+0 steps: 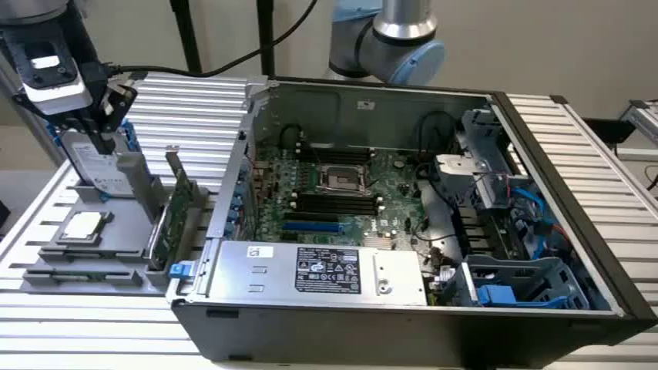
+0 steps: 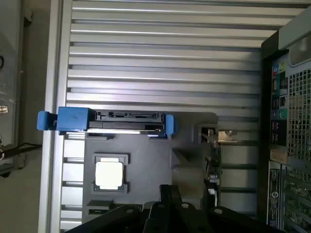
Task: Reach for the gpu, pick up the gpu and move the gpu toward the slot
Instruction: 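Reach for the gpu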
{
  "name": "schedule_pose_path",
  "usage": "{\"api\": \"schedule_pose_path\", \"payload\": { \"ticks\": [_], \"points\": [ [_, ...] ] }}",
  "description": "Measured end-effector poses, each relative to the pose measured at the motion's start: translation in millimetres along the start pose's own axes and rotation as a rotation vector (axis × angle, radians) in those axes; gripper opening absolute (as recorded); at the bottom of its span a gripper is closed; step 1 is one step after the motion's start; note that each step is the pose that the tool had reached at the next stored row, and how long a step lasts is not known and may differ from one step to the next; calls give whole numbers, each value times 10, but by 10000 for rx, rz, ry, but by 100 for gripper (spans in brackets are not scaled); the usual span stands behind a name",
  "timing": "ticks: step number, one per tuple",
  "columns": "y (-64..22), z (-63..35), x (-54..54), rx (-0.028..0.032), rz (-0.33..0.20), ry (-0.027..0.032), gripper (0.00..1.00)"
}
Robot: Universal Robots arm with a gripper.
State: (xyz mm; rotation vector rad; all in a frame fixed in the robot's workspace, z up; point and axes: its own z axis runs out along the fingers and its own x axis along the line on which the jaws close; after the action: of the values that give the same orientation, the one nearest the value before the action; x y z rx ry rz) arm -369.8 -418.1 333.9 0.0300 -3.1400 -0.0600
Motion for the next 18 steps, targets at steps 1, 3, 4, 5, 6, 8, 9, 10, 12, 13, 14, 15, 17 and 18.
{"api": "schedule_pose_path", "payload": {
  "ticks": [1, 3, 4, 5, 6, 8, 9, 10, 12, 13, 14, 15, 17, 18],
  "points": [
    [0, 0, 0, 0, 0, 0, 11],
    [0, 0, 0, 0, -1, 0, 11],
    [0, 0, 0, 0, 0, 0, 11],
    [0, 0, 0, 0, 0, 0, 11],
    [0, 0, 0, 0, 0, 0, 11],
    [0, 0, 0, 0, 0, 0, 11],
    [0, 0, 0, 0, 0, -1, 11],
    [0, 0, 0, 0, 0, 0, 11],
    [0, 0, 0, 0, -1, 0, 11],
    [0, 0, 0, 0, 0, 0, 11],
    [-2, -1, -7, 1, -1, 2, 11],
    [-8, -1, -42, 0, 0, 3, 11],
    [-24, -1, -131, 0, 1, 12, 11],
    [-33, -1, -179, -1, 0, 15, 11]
  ]
}}
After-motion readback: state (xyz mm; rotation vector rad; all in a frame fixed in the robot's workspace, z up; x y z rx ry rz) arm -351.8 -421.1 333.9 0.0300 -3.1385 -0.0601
